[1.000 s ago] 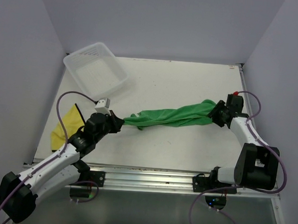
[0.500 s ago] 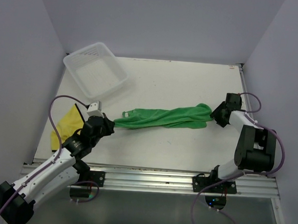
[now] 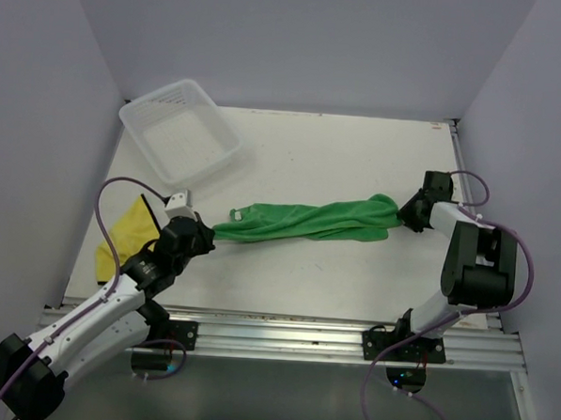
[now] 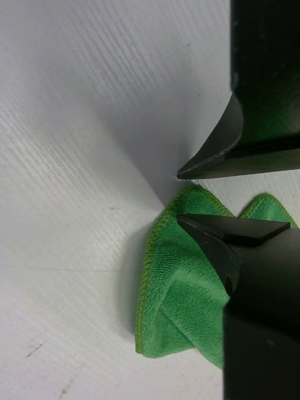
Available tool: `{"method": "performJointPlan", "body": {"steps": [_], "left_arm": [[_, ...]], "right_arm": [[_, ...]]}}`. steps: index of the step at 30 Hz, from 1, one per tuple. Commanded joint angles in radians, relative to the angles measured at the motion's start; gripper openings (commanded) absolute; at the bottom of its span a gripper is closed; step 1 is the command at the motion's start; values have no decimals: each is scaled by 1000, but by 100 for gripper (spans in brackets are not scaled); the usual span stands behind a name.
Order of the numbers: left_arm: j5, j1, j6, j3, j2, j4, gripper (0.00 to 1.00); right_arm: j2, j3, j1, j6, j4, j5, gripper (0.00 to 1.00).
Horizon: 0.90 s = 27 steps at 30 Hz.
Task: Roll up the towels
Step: Flatten the towel
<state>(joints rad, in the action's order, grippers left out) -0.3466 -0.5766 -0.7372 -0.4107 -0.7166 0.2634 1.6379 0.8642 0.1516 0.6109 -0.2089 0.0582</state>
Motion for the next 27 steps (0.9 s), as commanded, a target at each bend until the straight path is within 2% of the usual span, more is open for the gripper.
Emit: {"method": "performJointPlan", "body": {"steps": [1, 11, 17, 21, 27], "left_arm": [[-35, -3, 19, -25, -9, -24, 0], [-22, -2, 18, -8, -24, -56, 0], [-19, -3, 21, -2, -32, -76, 0], [-17, -2, 28, -2, -40, -82, 0], [-12, -3, 38, -40, -93, -92, 0]], "right_arm": [[34, 9, 2, 9, 20, -21, 33], [30, -11, 0, -13, 16, -54, 30], [22, -50, -3, -22, 19, -74, 20], [11, -56, -6, -25, 13, -83, 0], [-93, -13, -6, -26, -70, -89, 0]]}}
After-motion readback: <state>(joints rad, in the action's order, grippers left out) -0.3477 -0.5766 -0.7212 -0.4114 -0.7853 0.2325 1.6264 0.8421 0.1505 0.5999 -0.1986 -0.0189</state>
